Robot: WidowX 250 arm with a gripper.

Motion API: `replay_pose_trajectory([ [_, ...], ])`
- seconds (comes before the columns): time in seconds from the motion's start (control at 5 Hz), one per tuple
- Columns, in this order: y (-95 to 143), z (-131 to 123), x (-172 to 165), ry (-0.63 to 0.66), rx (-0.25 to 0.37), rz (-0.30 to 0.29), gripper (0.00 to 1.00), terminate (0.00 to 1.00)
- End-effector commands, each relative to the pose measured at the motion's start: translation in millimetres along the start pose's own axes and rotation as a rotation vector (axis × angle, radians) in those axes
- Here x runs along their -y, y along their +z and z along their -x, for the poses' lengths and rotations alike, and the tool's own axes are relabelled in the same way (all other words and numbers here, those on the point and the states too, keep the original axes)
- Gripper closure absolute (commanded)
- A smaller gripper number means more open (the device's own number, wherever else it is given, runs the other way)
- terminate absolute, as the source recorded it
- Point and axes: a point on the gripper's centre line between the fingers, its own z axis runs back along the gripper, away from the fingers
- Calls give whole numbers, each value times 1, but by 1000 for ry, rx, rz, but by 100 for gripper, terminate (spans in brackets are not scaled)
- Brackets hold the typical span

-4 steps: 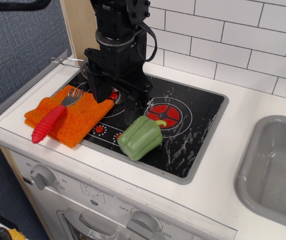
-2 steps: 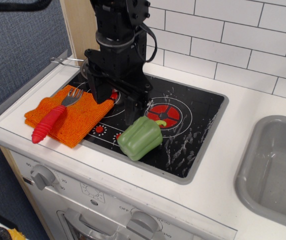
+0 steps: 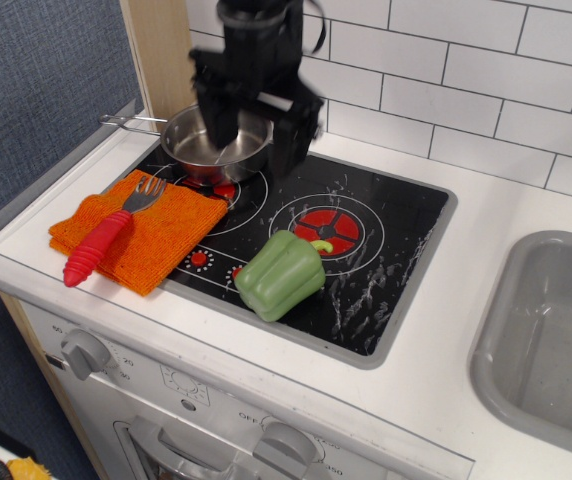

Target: Move the pot behind the green pepper

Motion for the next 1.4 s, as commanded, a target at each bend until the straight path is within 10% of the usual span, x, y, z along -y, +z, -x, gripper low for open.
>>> replay_pose_trajectory([
  [0.0, -23, -34, -24, 72, -14, -25, 0, 0],
  [0.6, -63, -56, -50, 124, -60, -19, 0, 0],
  [0.8, -62, -54, -41, 74, -34, 4, 100, 0],
  [1.2, -65, -45, -37, 65, -39, 2, 100, 0],
])
